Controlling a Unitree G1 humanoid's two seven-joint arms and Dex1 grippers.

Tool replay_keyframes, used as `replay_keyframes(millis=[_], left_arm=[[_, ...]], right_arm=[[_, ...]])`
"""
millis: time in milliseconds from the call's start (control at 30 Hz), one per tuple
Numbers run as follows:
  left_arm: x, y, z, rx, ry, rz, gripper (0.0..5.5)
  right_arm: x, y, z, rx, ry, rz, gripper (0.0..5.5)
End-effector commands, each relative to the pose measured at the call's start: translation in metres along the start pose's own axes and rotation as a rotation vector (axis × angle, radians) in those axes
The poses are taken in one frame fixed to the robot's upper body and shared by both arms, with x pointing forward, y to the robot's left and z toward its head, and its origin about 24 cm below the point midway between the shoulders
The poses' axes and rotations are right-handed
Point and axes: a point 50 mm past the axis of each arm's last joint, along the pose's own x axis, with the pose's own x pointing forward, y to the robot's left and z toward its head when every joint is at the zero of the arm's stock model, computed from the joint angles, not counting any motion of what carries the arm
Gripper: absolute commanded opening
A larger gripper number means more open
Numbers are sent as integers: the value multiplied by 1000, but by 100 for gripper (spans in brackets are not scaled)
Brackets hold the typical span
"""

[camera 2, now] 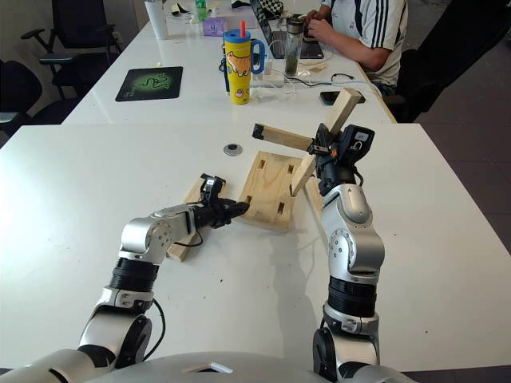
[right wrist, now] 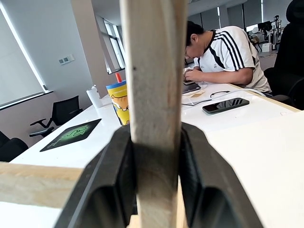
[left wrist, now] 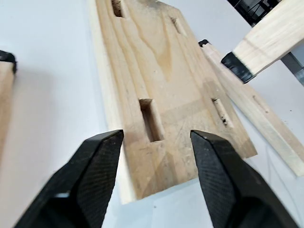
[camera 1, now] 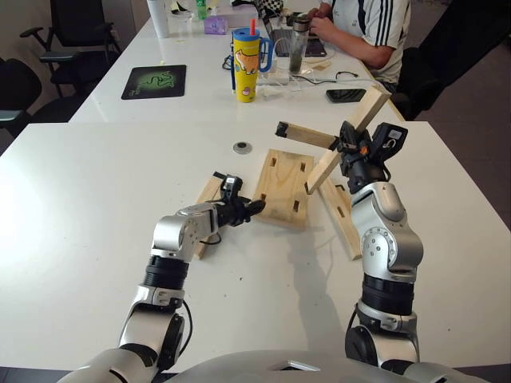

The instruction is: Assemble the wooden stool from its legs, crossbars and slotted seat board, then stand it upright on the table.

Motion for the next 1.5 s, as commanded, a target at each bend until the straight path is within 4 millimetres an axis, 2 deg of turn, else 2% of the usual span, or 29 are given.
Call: replay_keyframes(millis=[33,233,433,633,700,767,933,1100,1167,1300,1500], left_arm=[[-3,-7,5,-13,-8,-38,261],[-11,-19,13,-36,-65,-116,261],[-31,-3,31,-81,-183,-37,261],[-45,16,41,-104,-228,62,261],[-46,18,45,-103,-233,73,261],[-45,20,49,-99,-237,79,261],[-45,22,52,-99,-243,89,261],[-47,27,47,-125,-254,112,261],[-48,29,46,-134,-260,123,261],[-49,29,46,-142,-273,132,261],[-51,31,47,-139,-276,141,261]], right_arm=[[-4,0,0,6,-9,-4,105],[-11,-1,-2,55,-7,-8,105],[-26,6,-1,169,-29,-19,105],[-42,-5,-27,184,65,-187,105],[-46,-11,-42,242,127,-253,105],[-47,-15,-48,305,135,-290,105],[-37,-7,-34,454,14,-224,105],[-30,-1,-29,525,-9,-194,105],[-29,1,-31,511,2,-194,105],[-32,-7,-51,429,81,-281,105],[-39,-30,-66,194,131,-414,105]])
